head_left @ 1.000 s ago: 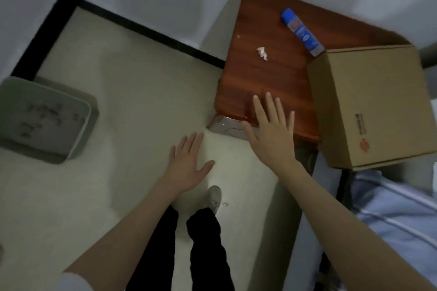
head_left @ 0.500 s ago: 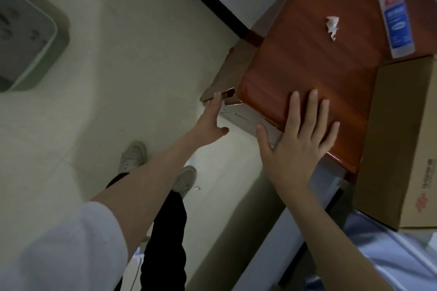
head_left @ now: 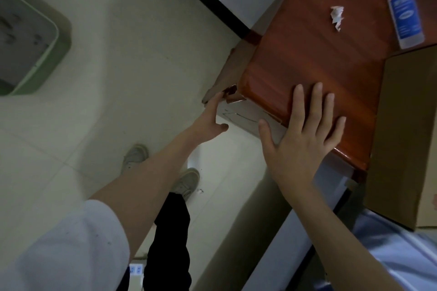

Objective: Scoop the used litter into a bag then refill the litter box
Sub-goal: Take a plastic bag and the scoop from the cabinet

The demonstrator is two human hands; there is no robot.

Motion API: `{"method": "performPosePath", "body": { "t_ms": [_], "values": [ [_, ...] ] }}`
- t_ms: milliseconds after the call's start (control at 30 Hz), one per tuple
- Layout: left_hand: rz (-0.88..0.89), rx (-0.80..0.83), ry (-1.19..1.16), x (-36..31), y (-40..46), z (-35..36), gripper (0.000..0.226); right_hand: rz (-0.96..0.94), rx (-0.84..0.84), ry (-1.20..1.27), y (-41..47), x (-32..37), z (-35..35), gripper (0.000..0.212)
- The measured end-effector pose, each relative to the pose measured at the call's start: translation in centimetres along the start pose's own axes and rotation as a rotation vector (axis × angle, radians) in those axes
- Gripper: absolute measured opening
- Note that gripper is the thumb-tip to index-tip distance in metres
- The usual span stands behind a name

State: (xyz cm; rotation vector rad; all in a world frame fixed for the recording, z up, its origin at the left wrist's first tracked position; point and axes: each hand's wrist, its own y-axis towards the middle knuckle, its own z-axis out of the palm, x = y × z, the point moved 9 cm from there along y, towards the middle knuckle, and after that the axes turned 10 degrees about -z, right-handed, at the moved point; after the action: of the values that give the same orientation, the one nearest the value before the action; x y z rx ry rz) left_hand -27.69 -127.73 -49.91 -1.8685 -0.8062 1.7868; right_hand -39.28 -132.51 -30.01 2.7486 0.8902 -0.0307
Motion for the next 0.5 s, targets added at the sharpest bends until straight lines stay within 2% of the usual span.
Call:
{"method": "performPosePath", "body": {
  "t_ms": [100, 200, 367, 500],
  "values": [
    [0.084, -0.094, 0.109, -1.3, -0.3, -1.5, 0.071, 0.002, 0.007, -0.002, 0.1, 0.0, 0.0, 0.068],
    [0.069, -0.159, 0.209, -0.4, -1.6, -1.8, 0.059, 0.005, 0.018, 0.001, 0.0, 0.0, -0.1, 0.068],
    [-0.036, -0.206, 0.118, 3.4, -4.8, -1.1, 0.041, 0.007, 0.07, 0.015, -0.2, 0.1, -0.1, 0.068],
    [-0.103, -0.155, 0.024, 4.5, -5.3, -0.9, 0.026, 0.008, 0.097, 0.092, -2.1, 1.0, -0.6, 0.068]
  ]
}}
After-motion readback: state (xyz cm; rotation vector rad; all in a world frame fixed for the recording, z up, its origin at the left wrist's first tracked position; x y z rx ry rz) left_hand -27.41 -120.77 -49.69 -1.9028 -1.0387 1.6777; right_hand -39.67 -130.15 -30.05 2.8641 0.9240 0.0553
